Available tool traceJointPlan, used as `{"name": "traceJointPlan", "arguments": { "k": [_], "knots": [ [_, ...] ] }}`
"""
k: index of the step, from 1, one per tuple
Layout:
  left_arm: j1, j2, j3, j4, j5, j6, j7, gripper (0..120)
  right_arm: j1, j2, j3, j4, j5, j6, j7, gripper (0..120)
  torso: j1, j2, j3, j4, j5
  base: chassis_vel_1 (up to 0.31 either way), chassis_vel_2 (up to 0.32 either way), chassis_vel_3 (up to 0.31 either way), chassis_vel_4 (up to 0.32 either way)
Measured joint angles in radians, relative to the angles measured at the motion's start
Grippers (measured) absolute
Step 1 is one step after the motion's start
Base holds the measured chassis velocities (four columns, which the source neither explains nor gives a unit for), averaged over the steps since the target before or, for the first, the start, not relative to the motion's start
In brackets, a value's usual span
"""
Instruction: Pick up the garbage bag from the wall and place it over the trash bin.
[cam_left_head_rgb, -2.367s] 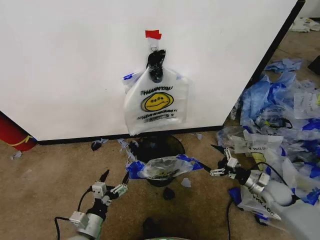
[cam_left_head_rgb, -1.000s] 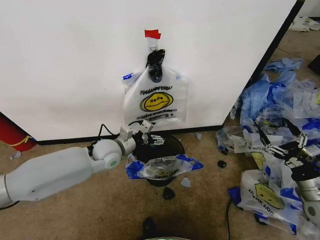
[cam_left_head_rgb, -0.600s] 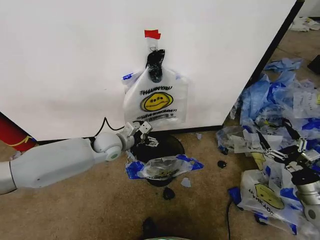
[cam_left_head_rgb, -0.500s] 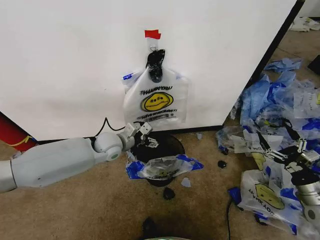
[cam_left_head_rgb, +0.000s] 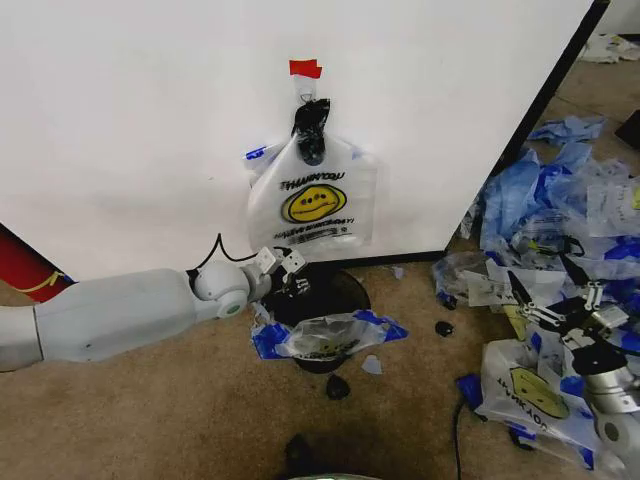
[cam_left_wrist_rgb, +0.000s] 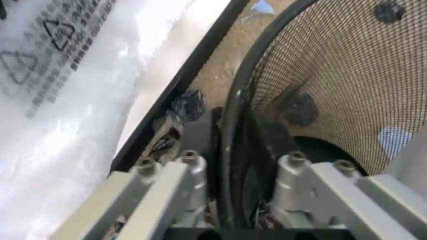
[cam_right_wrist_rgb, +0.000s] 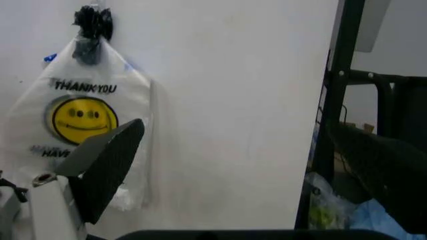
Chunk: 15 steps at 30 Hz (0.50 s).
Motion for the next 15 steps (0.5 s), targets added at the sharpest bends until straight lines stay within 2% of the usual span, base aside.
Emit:
{"name": "traceJointPlan", "arguments": {
  "k": [5, 11, 15],
  "knots": [
    [0.010, -0.001, 0.006, 0.002, 0.003, -0.006, 0.001, 4, 0.001, 0.000, -0.002, -0.001, -0.003, 0.003, 0.003, 100, 0.000, 0.000, 0.000, -0.0001, -0.0006, 0.000, 0.000, 0.000, 0.000],
    [0.035, 0.001, 0.001, 0.004, 0.002, -0.011, -0.015, 4, -0.004, -0.001, -0.001, -0.001, -0.003, 0.003, 0.003, 100, 0.000, 0.000, 0.000, 0.0002, -0.0001, 0.000, 0.000, 0.000, 0.000],
    [0.088, 0.034, -0.055, -0.061, -0.066, -0.010, -0.086, 4, -0.005, -0.002, -0.003, -0.002, 0.000, 0.000, 0.003, 100, 0.000, 0.000, 0.000, -0.0003, -0.0001, 0.000, 0.000, 0.000, 0.000]
  ]
}}
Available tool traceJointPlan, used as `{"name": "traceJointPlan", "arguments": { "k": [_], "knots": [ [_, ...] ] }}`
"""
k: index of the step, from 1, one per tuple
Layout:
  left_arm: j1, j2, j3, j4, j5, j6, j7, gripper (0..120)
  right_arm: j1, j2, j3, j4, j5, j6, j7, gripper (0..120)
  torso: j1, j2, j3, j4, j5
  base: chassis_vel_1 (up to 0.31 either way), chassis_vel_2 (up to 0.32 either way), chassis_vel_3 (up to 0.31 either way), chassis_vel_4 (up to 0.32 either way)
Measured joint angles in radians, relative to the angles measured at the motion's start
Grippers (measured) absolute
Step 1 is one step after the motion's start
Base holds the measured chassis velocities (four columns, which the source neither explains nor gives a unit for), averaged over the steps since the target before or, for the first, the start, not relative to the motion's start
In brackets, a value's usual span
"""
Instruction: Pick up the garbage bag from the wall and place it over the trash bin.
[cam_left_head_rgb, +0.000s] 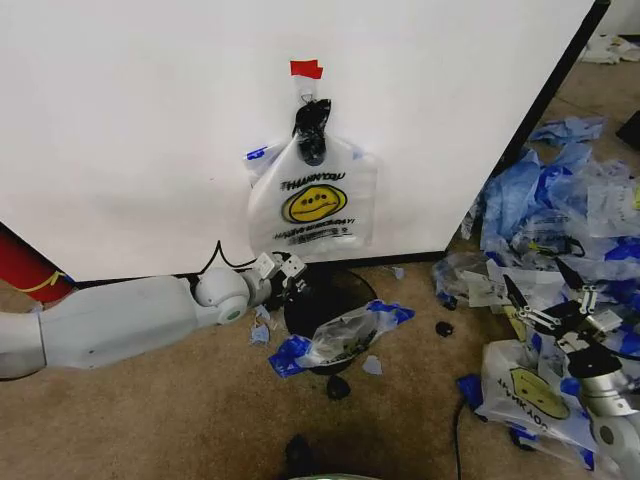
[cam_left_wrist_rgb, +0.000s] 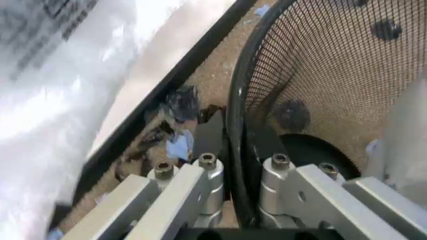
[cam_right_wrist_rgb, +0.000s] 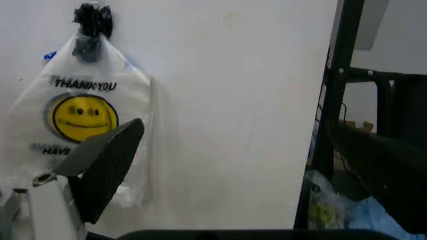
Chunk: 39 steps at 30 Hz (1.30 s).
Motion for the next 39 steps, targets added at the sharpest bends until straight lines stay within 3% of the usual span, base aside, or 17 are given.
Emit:
{"name": "traceJointPlan", "arguments": {
  "k": [3, 7, 8, 13, 14, 19, 21, 26, 28, 33, 39],
  "knots": [
    [0.033, 0.021, -0.042, -0.037, -0.025, 0.003, -0.031, 4, 0.002, -0.001, -0.002, 0.002, 0.006, -0.003, 0.001, 100, 0.000, 0.000, 0.000, -0.0001, -0.0001, 0.000, 0.000, 0.000, 0.000],
    [0.153, 0.065, -0.193, -0.165, -0.134, 0.016, -0.200, 3, 0.011, -0.005, -0.007, 0.004, 0.016, -0.012, 0.011, 100, 0.000, 0.000, 0.000, 0.0005, -0.0002, 0.000, 0.000, 0.000, 0.000],
    [0.153, 0.065, -0.193, -0.165, -0.134, 0.016, -0.200, 3, 0.011, -0.005, -0.007, 0.004, 0.016, -0.012, 0.011, 100, 0.000, 0.000, 0.000, 0.0005, -0.0002, 0.000, 0.000, 0.000, 0.000],
    [0.303, 0.089, -0.367, -0.289, -0.242, 0.007, -0.359, 3, 0.022, -0.006, -0.024, 0.003, 0.016, -0.014, 0.017, 100, 0.000, 0.000, 0.000, 0.0003, -0.0002, 0.000, 0.000, 0.000, 0.000],
    [0.303, 0.089, -0.367, -0.289, -0.242, 0.007, -0.359, 3, 0.022, -0.006, -0.024, 0.003, 0.016, -0.014, 0.017, 100, 0.000, 0.000, 0.000, 0.0003, -0.0002, 0.000, 0.000, 0.000, 0.000],
    [0.471, 0.116, -0.561, -0.369, -0.328, 0.004, -0.500, 3, 0.034, 0.001, -0.050, -0.001, 0.005, -0.014, 0.018, 100, 0.000, 0.000, 0.000, 0.0000, -0.0001, 0.000, 0.000, 0.000, 0.000],
    [0.508, 0.118, -0.593, -0.379, -0.340, 0.000, -0.528, 3, 0.035, 0.003, -0.055, -0.001, 0.003, -0.014, 0.018, 100, 0.000, 0.000, 0.000, 0.0004, -0.0001, 0.000, 0.000, 0.000, 0.000],
    [0.710, 0.114, -0.758, -0.446, -0.360, -0.015, -0.679, 3, 0.047, 0.012, -0.085, -0.004, -0.010, -0.014, 0.022, 100, 0.000, 0.000, 0.000, 0.0001, 0.0000, 0.000, 0.000, 0.000, 0.000],
    [0.746, 0.118, -0.788, -0.464, -0.363, -0.017, -0.696, 3, 0.051, 0.013, -0.092, -0.004, -0.011, -0.014, 0.024, 100, 0.000, 0.000, 0.000, 0.0001, 0.0005, 0.000, 0.000, 0.000, 0.000],
    [0.914, 0.128, -0.968, -0.524, -0.399, -0.030, -0.744, 3, 0.063, 0.010, -0.140, 0.025, 0.010, -0.039, 0.071, 100, 0.000, 0.000, 0.000, 0.0006, 0.0002, 0.000, 0.000, 0.000, 0.000],
    [1.063, 0.075, -1.106, -0.538, -0.388, -0.084, -0.775, 3, 0.065, -0.007, -0.213, 0.103, 0.141, -0.105, 0.141, 100, 0.000, 0.000, 0.000, 0.0001, -0.0001, 0.000, 0.000, 0.000, 0.000]
  ]
}}
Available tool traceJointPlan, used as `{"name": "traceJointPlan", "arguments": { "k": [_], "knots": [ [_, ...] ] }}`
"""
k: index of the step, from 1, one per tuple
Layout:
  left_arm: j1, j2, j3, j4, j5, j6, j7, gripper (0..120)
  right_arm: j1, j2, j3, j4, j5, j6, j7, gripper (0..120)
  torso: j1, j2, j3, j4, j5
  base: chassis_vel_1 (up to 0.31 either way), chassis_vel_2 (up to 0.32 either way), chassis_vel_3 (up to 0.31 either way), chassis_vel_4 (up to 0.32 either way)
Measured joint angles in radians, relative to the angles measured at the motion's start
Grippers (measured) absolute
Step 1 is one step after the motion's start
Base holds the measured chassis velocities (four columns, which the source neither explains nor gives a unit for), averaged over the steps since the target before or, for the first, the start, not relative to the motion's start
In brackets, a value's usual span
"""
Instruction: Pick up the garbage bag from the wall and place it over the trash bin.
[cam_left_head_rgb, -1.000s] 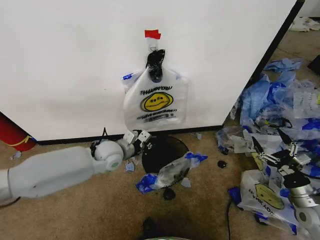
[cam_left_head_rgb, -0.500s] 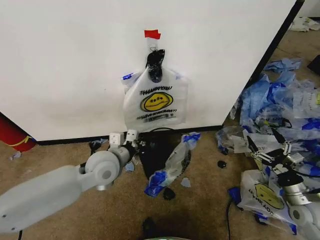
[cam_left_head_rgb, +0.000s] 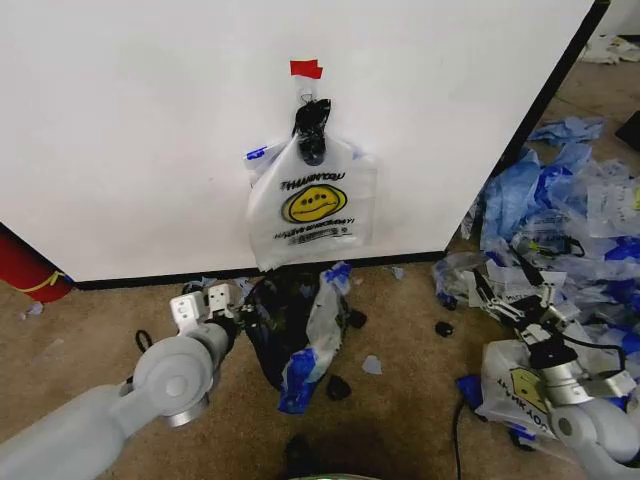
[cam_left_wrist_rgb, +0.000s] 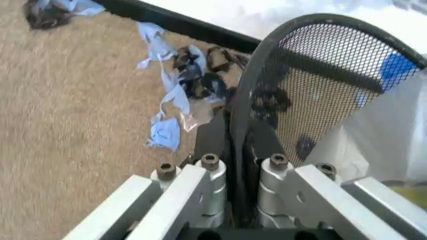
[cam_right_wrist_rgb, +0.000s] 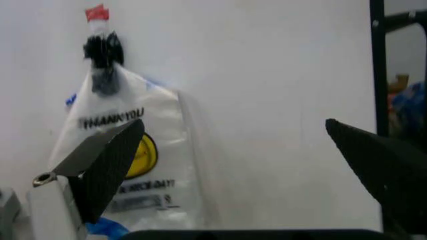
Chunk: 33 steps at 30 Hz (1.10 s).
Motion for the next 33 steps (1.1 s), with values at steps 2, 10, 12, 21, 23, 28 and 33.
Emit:
{"name": "traceJointPlan", "arguments": {
  "k": [2, 10, 12, 21, 23, 28, 33],
  "knots": [
    [0.040, -0.022, -0.016, 0.005, 0.029, -0.033, -0.001, 3, 0.004, -0.010, -0.020, 0.019, 0.051, -0.027, 0.012, 100, 0.000, 0.000, 0.000, 0.0000, 0.0000, 0.000, 0.000, 0.000, 0.000],
    [0.096, -0.083, -0.008, 0.046, 0.125, -0.144, -0.040, 3, 0.030, -0.041, -0.063, 0.016, 0.078, -0.048, 0.029, 100, 0.000, 0.000, 0.000, 0.0003, 0.0005, 0.000, 0.000, 0.000, 0.000],
    [0.098, -0.098, -0.008, 0.053, 0.144, -0.170, -0.043, 3, 0.033, -0.041, -0.068, 0.014, 0.073, -0.047, 0.029, 100, 0.000, 0.000, 0.000, 0.0001, 0.0003, 0.000, 0.000, 0.000, 0.000],
    [0.149, -0.128, 0.003, 0.043, 0.181, -0.194, -0.029, 3, 0.036, -0.030, -0.076, 0.000, 0.045, -0.041, 0.020, 100, 0.000, 0.000, 0.000, 0.0002, 0.0001, 0.000, 0.000, 0.000, 0.000],
    [0.152, -0.127, 0.005, 0.043, 0.191, -0.195, -0.025, 3, 0.037, -0.030, -0.076, -0.003, 0.042, -0.040, 0.016, 100, 0.000, 0.000, 0.000, 0.0002, 0.0000, 0.000, 0.000, 0.000, 0.000],
    [0.160, -0.128, -0.004, 0.032, 0.192, -0.189, -0.018, 6, 0.035, -0.026, -0.075, -0.016, 0.032, -0.029, 0.001, 100, 0.000, 0.000, 0.000, 0.0001, 0.0004, 0.000, 0.000, 0.000, 0.000],
    [0.186, -0.136, -0.013, 0.016, 0.194, -0.186, -0.022, 22, 0.032, -0.024, -0.072, -0.023, 0.027, -0.022, -0.006, 100, 0.000, 0.000, 0.000, 0.0001, 0.0000, 0.000, 0.000, 0.000, 0.000]
  ]
}}
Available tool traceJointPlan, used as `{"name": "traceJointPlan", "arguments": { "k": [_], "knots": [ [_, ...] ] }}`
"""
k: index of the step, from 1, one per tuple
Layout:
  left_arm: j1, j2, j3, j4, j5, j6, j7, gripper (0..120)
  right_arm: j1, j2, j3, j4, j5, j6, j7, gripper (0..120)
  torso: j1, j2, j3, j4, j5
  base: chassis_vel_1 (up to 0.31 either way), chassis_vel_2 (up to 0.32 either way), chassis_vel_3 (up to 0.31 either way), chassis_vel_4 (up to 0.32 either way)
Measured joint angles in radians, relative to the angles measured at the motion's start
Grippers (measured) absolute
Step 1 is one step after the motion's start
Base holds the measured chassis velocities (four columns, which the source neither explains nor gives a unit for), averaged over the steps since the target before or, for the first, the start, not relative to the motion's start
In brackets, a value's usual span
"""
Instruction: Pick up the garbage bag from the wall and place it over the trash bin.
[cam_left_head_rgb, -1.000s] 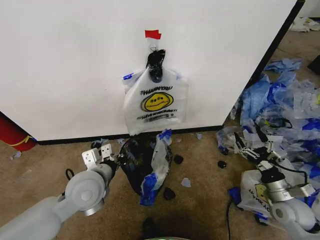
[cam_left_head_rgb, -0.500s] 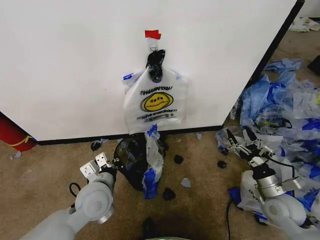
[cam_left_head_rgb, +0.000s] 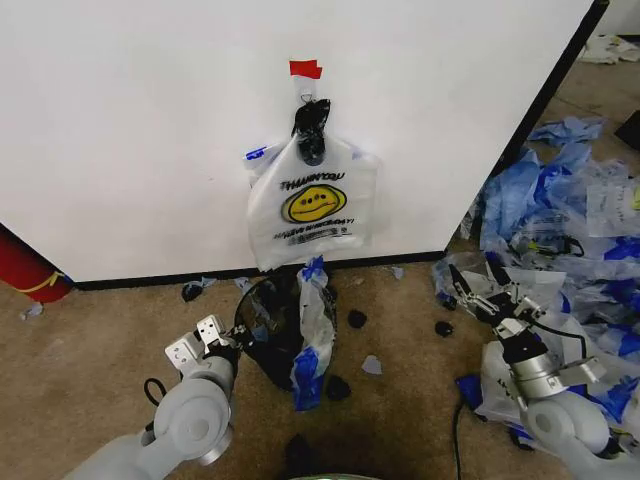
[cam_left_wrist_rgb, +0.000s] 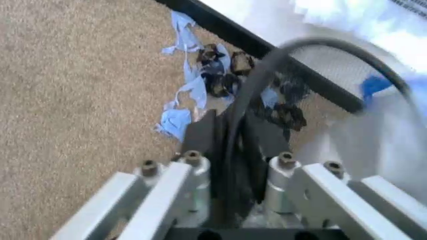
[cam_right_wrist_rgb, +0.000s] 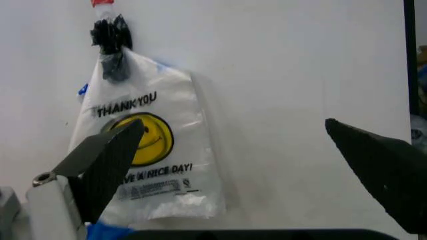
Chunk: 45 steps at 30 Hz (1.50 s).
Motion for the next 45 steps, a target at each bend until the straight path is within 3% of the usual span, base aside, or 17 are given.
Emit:
{"name": "traceJointPlan", "arguments": {
  "k": [10, 13, 16, 18, 20, 22, 25, 29, 36, 45],
  "knots": [
    [0.035, 0.025, -0.044, -0.060, 0.011, 0.008, -0.006, 58, -0.014, -0.006, -0.008, 0.038, 0.035, -0.028, 0.011, 100, 0.000, 0.000, 0.000, 0.0000, 0.0003, 0.000, 0.000, 0.000, 0.000],
    [0.003, 0.068, -0.091, -0.075, 0.032, -0.005, 0.086, 73, -0.020, -0.051, -0.045, 0.111, 0.146, -0.113, 0.061, 100, 0.000, 0.000, 0.000, 0.0002, 0.0003, 0.000, 0.000, 0.000, 0.000],
    [-0.026, 0.093, -0.107, -0.063, 0.058, -0.010, 0.129, 80, -0.019, -0.093, -0.068, 0.153, 0.219, -0.181, 0.084, 100, 0.000, 0.000, 0.000, -0.0003, 0.0008, 0.000, 0.000, 0.000, 0.000],
    [-0.042, 0.118, -0.118, -0.040, 0.116, -0.013, 0.174, 88, -0.006, -0.149, -0.107, 0.205, 0.290, -0.269, 0.151, 100, 0.000, 0.000, 0.000, -0.0005, -0.0006, 0.000, 0.000, 0.000, 0.000],
    [-0.035, 0.136, -0.124, -0.009, 0.228, -0.031, 0.257, 97, 0.052, -0.207, -0.184, 0.253, 0.381, -0.381, 0.309, 100, 0.000, 0.000, 0.000, 0.0004, 0.0003, 0.000, 0.000, 0.000, 0.000],
    [-0.029, 0.141, -0.124, 0.006, 0.263, -0.049, 0.301, 98, 0.075, -0.220, -0.204, 0.264, 0.409, -0.425, 0.355, 100, 0.000, 0.000, 0.000, 0.0007, 0.0002, 0.000, 0.000, 0.000, 0.000],
    [-0.026, 0.143, -0.106, 0.096, 0.401, -0.126, 0.477, 100, 0.142, -0.238, -0.240, 0.286, 0.473, -0.629, 0.536, 100, 0.000, 0.000, 0.000, 0.0001, -0.0006, 0.000, 0.000, 0.000, 0.000],
    [-0.023, 0.144, -0.102, 0.121, 0.437, -0.138, 0.537, 100, 0.154, -0.242, -0.241, 0.287, 0.509, -0.717, 0.580, 100, 0.000, 0.000, 0.000, -0.0001, 0.0005, 0.000, 0.000, 0.000, 0.000],
    [-0.032, 0.166, -0.101, 0.112, 0.416, -0.126, 0.556, 100, 0.161, -0.246, -0.247, 0.305, 0.533, -0.799, 0.591, 100, 0.000, 0.000, 0.000, 0.0000, 0.0001, 0.000, 0.000, 0.000, 0.000],
    [-0.017, 0.184, -0.130, 0.117, 0.400, -0.091, 0.518, 100, 0.258, -0.240, -0.342, 0.299, 0.557, -0.836, 0.616, 100, 0.000, 0.000, 0.000, 0.0004, 0.0001, 0.000, 0.000, 0.000, 0.000]
  ]
}}
